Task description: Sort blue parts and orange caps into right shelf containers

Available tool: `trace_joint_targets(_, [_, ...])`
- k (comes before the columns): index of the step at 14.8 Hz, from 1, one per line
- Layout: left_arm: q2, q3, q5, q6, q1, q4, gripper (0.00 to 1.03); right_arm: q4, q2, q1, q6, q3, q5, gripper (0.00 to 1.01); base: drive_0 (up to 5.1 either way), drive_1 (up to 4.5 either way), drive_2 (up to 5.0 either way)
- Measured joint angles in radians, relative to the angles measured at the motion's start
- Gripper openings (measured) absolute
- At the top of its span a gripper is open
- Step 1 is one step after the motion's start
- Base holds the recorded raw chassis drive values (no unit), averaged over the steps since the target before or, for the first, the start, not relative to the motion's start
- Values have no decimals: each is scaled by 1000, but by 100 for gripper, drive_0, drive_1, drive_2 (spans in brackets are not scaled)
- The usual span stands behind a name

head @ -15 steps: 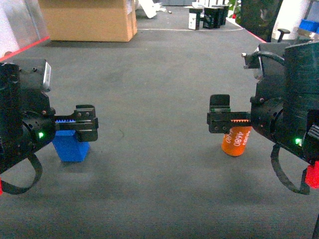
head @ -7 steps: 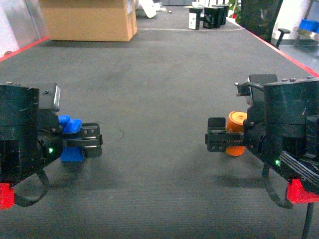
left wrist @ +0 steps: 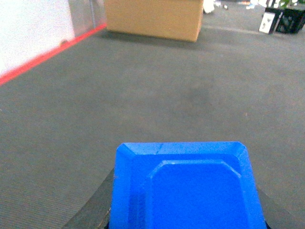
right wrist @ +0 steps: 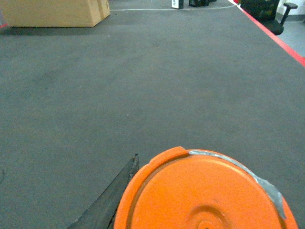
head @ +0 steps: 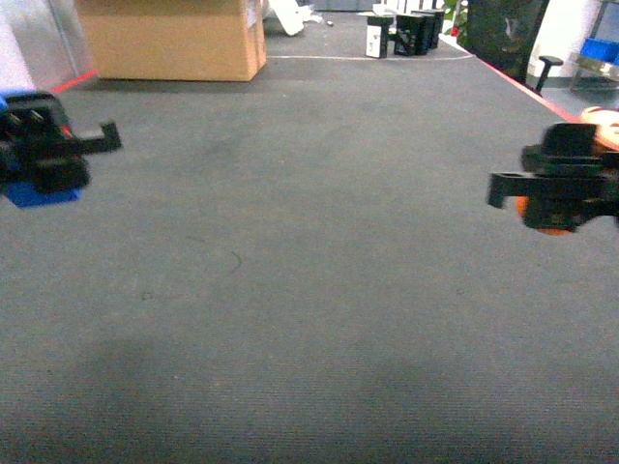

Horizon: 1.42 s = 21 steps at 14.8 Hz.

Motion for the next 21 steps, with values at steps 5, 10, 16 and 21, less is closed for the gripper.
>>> trace_joint_targets(5, [-402,-155,-95,103,-63,-83,42,-125,-420,-8,-23,-245,36,44,0,0,0])
trace_joint_targets(10, [-751,-248,-228,156,-161,-238,42,-405,-856,-45,-24,-366,90,44,0,0,0])
trace_joint_targets(16, [-964,-255,-257,125,-225,-420,42,-678,-1266,-24,-51,-358,112,44,0,0,0])
trace_joint_targets(21, [-1162,-360,186,102,-6,-711,42,-798,-1375,-185,-89,-423,-148,44,0,0,0])
